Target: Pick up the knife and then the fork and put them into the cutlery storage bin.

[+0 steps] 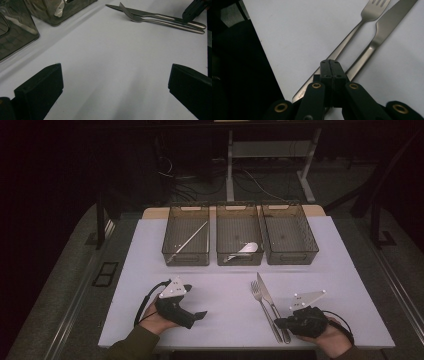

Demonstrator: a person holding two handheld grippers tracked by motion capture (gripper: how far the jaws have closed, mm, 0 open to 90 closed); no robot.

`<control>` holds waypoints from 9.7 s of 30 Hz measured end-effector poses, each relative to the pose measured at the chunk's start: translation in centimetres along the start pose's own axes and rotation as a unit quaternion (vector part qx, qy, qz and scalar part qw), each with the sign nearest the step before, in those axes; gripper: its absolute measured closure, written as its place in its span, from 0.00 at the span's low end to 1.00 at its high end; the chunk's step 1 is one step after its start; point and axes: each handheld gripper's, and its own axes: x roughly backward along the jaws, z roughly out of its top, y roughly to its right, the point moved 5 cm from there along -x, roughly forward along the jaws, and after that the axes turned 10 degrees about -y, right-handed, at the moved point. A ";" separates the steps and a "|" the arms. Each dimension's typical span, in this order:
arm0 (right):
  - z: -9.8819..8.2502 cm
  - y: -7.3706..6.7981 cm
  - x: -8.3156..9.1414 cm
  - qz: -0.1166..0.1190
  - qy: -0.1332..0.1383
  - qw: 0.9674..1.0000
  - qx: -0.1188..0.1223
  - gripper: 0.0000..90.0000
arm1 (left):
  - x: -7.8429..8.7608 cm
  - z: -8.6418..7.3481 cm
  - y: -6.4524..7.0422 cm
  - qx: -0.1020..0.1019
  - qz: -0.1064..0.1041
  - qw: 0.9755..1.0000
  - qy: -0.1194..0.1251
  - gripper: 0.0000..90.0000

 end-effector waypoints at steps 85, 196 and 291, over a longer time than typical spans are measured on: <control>5.5 5.2 -1.1 -0.104 -0.228 0.968 -0.020 0.86 | -0.2 0.0 0.1 0.001 -0.001 1.000 0.000 0.00; 11.0 23.3 7.9 -0.221 0.060 0.961 -0.158 0.89 | 0.1 0.1 0.0 -0.005 -0.012 1.000 0.013 0.00; 6.2 1.4 -1.4 -0.054 -0.069 0.995 -0.044 0.69 | 0.0 0.2 0.3 -0.009 -0.011 1.000 0.010 0.00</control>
